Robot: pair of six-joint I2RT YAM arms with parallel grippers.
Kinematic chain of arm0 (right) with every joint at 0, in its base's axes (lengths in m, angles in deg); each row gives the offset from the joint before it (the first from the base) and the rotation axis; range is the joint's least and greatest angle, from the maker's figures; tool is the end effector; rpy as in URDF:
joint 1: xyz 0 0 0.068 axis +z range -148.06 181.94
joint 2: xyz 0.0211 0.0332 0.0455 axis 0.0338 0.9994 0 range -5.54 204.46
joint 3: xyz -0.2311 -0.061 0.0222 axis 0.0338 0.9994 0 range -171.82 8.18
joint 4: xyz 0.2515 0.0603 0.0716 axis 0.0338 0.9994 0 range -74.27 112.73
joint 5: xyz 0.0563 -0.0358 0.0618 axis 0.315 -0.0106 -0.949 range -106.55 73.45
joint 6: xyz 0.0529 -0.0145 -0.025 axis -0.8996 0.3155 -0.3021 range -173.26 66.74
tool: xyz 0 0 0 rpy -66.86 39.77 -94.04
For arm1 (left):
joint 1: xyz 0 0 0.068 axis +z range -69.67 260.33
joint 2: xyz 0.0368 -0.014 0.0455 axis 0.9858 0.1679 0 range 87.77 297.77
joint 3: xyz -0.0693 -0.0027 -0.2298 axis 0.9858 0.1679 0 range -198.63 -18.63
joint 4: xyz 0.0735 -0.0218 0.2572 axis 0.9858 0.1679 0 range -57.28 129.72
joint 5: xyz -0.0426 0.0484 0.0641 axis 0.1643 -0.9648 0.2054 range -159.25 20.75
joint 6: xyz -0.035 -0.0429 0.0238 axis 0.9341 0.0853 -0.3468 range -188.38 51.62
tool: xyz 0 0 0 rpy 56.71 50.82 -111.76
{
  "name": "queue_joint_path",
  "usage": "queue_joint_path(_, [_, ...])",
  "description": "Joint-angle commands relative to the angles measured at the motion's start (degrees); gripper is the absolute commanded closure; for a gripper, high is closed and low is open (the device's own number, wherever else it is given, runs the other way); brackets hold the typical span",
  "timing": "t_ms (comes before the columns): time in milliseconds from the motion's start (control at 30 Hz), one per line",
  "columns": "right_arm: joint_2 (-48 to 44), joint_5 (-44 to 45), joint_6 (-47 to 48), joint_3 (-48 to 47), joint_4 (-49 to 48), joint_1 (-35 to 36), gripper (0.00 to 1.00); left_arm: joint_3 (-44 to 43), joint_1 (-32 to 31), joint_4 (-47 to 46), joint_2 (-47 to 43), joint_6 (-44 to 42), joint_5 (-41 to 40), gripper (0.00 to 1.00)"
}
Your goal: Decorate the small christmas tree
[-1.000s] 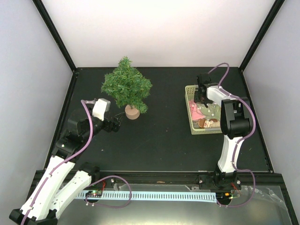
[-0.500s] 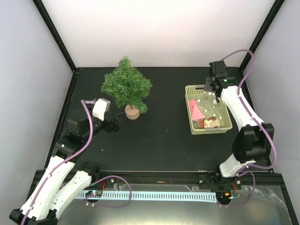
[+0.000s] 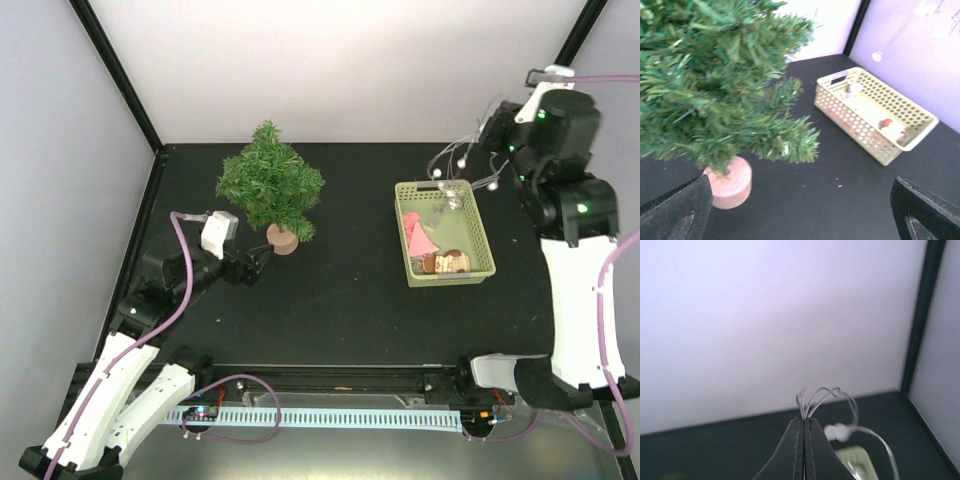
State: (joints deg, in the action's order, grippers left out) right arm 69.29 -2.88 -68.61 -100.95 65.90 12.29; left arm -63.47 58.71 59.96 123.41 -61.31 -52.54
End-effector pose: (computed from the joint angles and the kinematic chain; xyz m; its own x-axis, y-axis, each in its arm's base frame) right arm 0.2452 0.0341 0.4952 -0.2465 0.2165 -0.9447 0.1185 0.9741 0.1923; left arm 0.1660 -0.0795 0.3109 -0.3606 0.0161 -0.9326 0.5670 0.7977 -0.2055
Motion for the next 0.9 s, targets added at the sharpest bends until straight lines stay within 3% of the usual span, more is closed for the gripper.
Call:
queue_joint_path(0, [-1.2,-9.4,0.3,-7.4,1.9,2.3,0.99,-4.4,-0.3,-3.6,0.0,4.1,7.5,0.01])
queue_joint_path(267, [0.3,-20.1,-2.4,-20.9,-0.5,5.9,0.99,-7.6,-0.3,-1.9,1.7,2.2,9.5,0.02])
queue_joint_path(400, [0.6,-28.2,-6.0,-23.2,-6.6,5.9,0.99,-8.1,-0.3,-2.1,2.0,1.5,11.2,0.04])
queue_joint_path(600, [0.6,-40.8,-12.4,-18.5,-14.2,7.7,0.99,-8.3,-0.3,-5.3,2.1,2.2,14.9,0.08])
queue_joint_path(867, [1.2,-45.4,-12.1,-8.3,-18.5,19.2,0.99,-8.1,-0.6,-8.4,3.3,3.6,19.7,0.11])
